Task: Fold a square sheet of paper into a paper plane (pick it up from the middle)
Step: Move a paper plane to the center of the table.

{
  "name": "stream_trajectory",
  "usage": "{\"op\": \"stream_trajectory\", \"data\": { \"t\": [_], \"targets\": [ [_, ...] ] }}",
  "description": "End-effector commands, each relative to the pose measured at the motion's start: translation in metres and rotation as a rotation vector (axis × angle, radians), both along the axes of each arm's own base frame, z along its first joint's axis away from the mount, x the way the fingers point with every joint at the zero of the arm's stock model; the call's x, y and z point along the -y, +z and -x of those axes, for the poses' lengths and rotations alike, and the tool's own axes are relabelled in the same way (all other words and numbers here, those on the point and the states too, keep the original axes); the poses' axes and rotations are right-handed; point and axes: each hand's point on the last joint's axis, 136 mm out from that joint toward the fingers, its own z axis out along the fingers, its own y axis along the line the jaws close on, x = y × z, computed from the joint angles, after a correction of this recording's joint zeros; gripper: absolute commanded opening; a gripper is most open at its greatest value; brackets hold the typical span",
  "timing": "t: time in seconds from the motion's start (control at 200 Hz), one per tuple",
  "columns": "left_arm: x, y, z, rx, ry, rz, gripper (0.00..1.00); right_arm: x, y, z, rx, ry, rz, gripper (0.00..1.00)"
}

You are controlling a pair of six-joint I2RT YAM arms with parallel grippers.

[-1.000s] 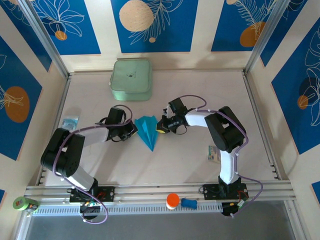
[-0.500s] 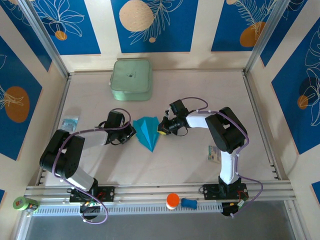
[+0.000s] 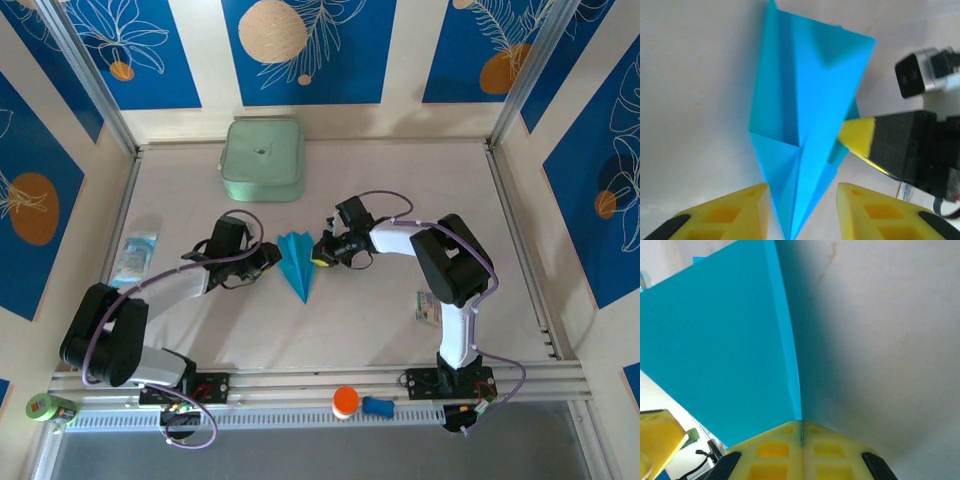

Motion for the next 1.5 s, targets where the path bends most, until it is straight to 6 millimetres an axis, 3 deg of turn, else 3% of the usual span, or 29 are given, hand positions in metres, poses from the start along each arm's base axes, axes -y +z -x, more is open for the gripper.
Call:
{"op": "stream_trajectory", "data": {
  "t": [0.0,0.185,0.4,0.56,0.89,1.03,1.181,1.496],
  "targets": [
    [0.010,-0.010,0.018,-0.028,-0.059,-0.007,0.42,-0.005,0.004,0.005,-0.013,0.032,-0.009,0.02],
    [0.031,-0.017,0.017,-0.032,-0.116,0.013,0.45,-0.006,0.004,0.003,-0.014,0.035,-0.007,0.01],
    [0.039,-0.027,0.016,-0.056,-0.132,0.007,0.49,-0.006,0.003,0.003,-0.014,0.036,-0.006,0.02],
    [0.045,-0.020,0.017,-0.043,-0.146,0.030,0.48,-0.006,0.003,0.003,-0.014,0.036,-0.006,0.02],
    [0.012,-0.014,0.016,0.012,-0.127,-0.175,0.55,-0.005,-0.001,0.005,-0.022,0.039,0.002,0.02],
    [0.013,-0.017,0.017,0.009,-0.135,-0.179,0.57,-0.005,-0.001,0.005,-0.022,0.038,0.001,0.02],
    [0.025,-0.023,0.019,-0.013,-0.166,-0.121,0.56,-0.006,-0.002,0.005,-0.024,0.040,0.000,0.02],
    [0.043,-0.018,0.018,-0.003,-0.204,-0.039,0.42,-0.006,-0.002,0.006,-0.026,0.041,0.001,0.02]
  ]
}}
